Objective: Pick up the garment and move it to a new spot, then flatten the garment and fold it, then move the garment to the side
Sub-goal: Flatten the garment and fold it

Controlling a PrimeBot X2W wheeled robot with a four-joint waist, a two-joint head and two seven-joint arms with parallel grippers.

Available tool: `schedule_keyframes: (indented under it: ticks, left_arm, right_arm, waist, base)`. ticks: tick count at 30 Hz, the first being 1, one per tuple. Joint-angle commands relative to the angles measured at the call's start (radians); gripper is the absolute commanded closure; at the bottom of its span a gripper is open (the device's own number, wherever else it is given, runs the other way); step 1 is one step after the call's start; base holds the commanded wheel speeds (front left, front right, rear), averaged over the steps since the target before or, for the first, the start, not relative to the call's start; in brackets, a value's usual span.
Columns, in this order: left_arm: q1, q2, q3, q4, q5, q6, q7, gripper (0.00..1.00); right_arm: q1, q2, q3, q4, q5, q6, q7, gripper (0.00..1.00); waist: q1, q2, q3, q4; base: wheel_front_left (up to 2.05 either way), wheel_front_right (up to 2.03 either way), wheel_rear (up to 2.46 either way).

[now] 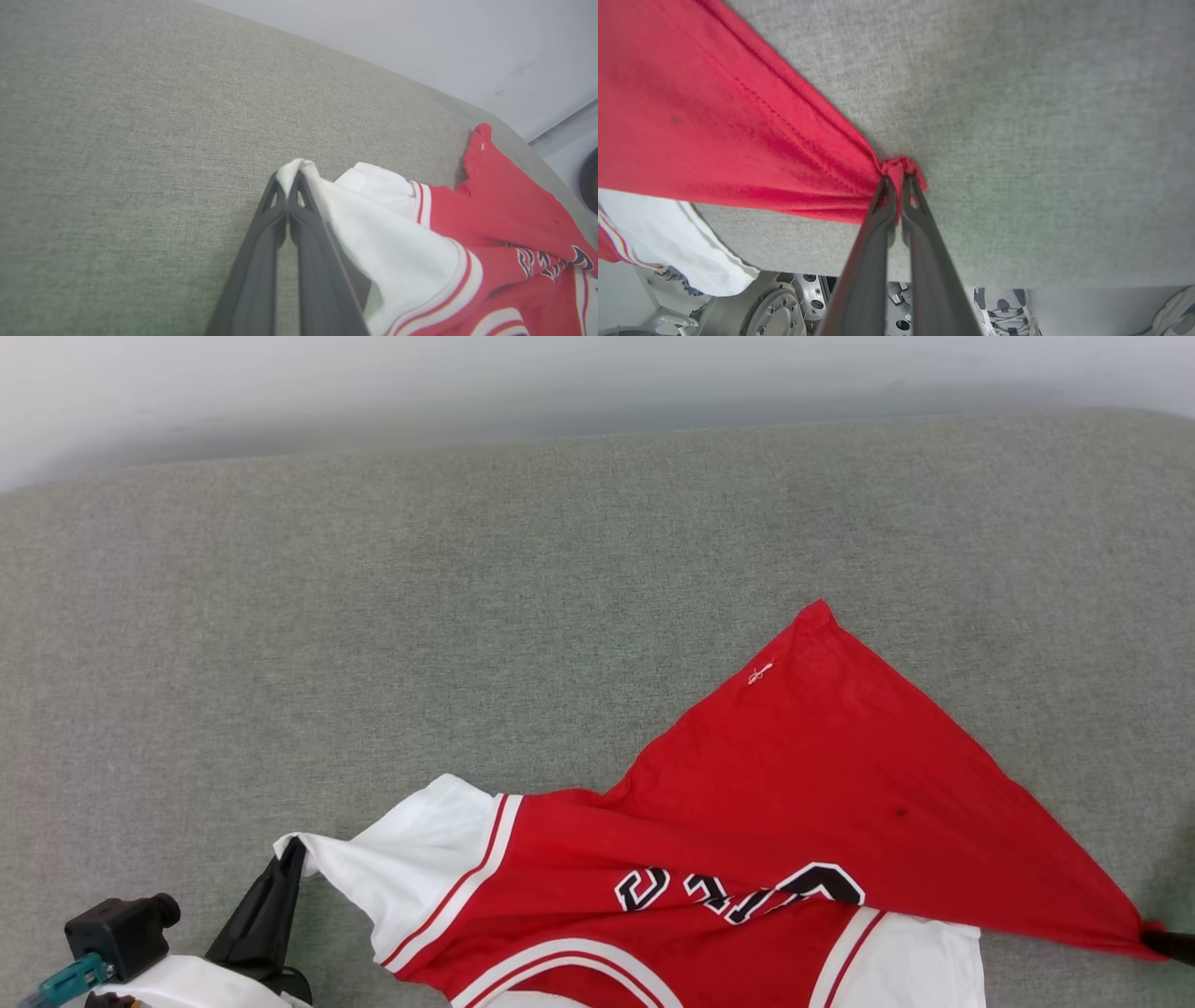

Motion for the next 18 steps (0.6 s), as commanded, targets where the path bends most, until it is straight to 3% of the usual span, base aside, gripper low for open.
schedule_keyframes:
  ticks: [1, 2, 9, 13, 18]
  left_arm:
    - [-0.011, 0.002, -0.001, 0.000, 0.000, 0.001, -0.002, 1.00]
    - [-0.013, 0.001, -0.003, 0.002, -0.001, 0.001, -0.002, 1.00]
    - [-0.021, -0.007, -0.025, 0.008, 0.004, 0.001, -0.002, 1.00]
    - [-0.039, -0.013, -0.049, 0.015, 0.003, 0.001, -0.002, 1.00]
    - [-0.073, -0.021, -0.085, 0.028, -0.001, 0.001, -0.002, 1.00]
  right_arm:
    - [0.045, 0.030, 0.010, 0.003, -0.018, -0.003, 0.003, 0.22]
    - [0.041, 0.034, -0.035, -0.024, -0.030, -0.003, -0.004, 0.00]
    - [-0.020, 0.079, -0.352, -0.263, -0.177, -0.002, 0.072, 0.00]
    - [-0.095, 0.202, -0.470, -0.370, -0.309, -0.002, 0.159, 0.00]
    - [-0.201, 0.368, -0.474, -0.375, -0.476, -0.002, 0.231, 0.00]
  waist:
    - [0.0002, -0.0001, 0.000, 0.002]
    - [0.0002, -0.0001, -0.002, 0.003]
    - [0.0002, -0.0001, -0.027, 0.028]
    - [0.0002, -0.0001, -0.033, 0.055]
    - [0.0002, -0.0001, -0.028, 0.096]
  base:
    - [0.00, 0.00, 0.00]
    - [0.00, 0.00, 0.00]
    - [0.00, 0.00, 0.00]
    - [0.00, 0.00, 0.00]
    - [0.00, 0.00, 0.00]
